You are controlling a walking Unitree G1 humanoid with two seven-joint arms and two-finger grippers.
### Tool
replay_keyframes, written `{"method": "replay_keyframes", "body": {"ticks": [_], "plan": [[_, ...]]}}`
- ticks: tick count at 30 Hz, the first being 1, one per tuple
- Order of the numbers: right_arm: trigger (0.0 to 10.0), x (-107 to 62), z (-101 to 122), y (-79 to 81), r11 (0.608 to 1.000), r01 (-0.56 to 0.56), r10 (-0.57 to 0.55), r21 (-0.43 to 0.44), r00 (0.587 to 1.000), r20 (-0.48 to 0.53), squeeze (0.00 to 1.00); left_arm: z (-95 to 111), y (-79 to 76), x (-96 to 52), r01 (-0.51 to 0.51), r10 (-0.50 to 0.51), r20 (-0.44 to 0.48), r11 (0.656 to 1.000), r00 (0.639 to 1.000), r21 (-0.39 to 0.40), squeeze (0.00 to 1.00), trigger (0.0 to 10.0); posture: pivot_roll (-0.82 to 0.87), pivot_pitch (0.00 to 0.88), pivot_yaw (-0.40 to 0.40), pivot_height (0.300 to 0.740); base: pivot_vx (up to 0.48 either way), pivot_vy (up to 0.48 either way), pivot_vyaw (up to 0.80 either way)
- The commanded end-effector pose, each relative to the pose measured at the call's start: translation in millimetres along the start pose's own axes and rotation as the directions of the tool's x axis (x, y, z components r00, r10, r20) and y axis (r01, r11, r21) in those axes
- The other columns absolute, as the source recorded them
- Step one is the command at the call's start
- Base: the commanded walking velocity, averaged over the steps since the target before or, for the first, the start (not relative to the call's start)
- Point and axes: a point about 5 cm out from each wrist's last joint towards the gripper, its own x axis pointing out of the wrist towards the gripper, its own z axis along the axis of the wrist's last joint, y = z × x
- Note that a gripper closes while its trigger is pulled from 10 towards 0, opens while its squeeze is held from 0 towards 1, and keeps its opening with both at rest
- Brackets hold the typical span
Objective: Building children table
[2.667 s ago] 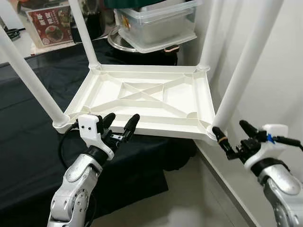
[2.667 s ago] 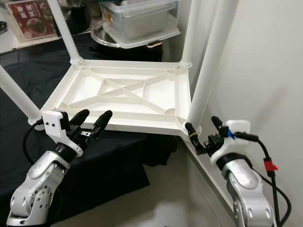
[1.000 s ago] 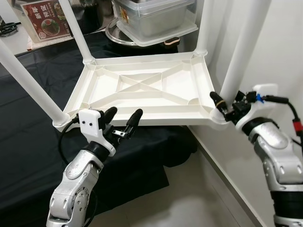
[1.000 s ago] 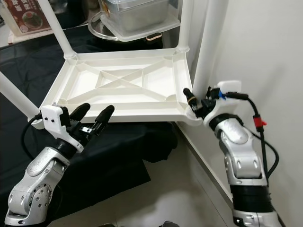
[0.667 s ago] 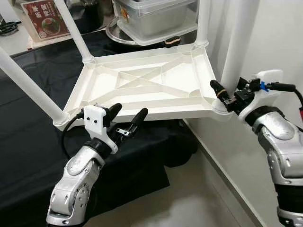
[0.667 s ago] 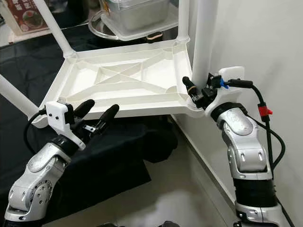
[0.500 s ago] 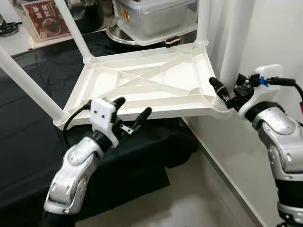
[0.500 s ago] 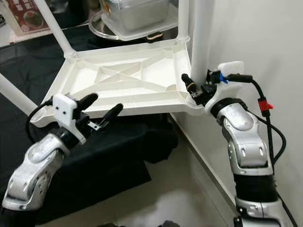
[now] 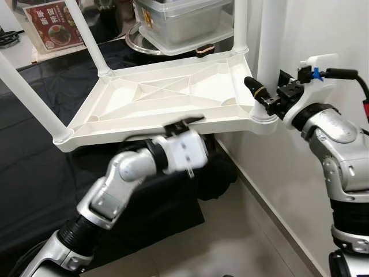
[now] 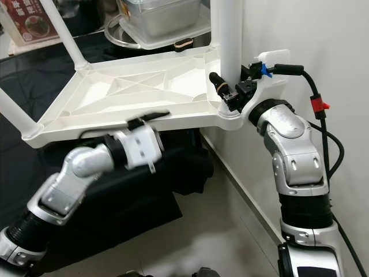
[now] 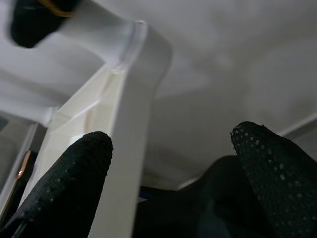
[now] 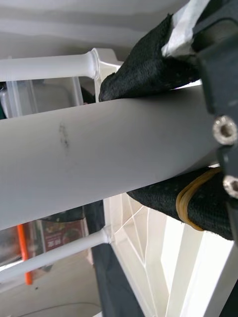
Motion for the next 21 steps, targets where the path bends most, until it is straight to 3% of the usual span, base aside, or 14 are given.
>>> {"method": "replay_keyframes", "body": {"ticks": [1,9,10,14,21], "plan": [[0.0,-4.5,33,12.4,0.997,-0.037,0.046,-0.066,0.989,0.141,0.00,-9,-6.8,-6.6,0.043,-0.042,-0.046,0.999,0.998,0.027,0.00,10.0,-0.13,0.084,0.019,0.740,0.000,0.000,0.00],[0.0,-22.9,-4,42.5,0.994,-0.092,0.093,0.055,0.995,-0.024,0.00,-13,5.9,-14.6,-0.007,0.011,-0.060,0.997,0.998,0.078,0.00,10.0,-0.13,0.098,0.021,0.740,0.000,0.000,0.00],[0.0,-38.5,-22,57.5,0.991,-0.112,0.120,0.077,0.988,-0.100,0.00,-12,13.0,-19.7,-0.046,0.051,-0.053,0.994,0.997,0.095,0.00,10.0,-0.13,0.103,0.024,0.740,0.000,0.000,0.00],[0.0,-43.7,-27,61.7,0.990,-0.114,0.124,0.083,0.985,-0.122,0.00,-12,14.9,-21.7,-0.054,0.059,-0.050,0.994,0.997,0.099,0.00,10.0,-0.13,0.104,0.026,0.740,0.000,0.000,0.00],[0.0,-41.6,-14,58.9,0.991,-0.093,0.104,0.100,0.989,-0.104,0.00,-12,7.2,-22.1,-0.008,0.014,-0.044,0.993,0.999,0.122,0.00,10.0,-0.13,0.101,0.031,0.740,0.000,0.000,0.00]]}}
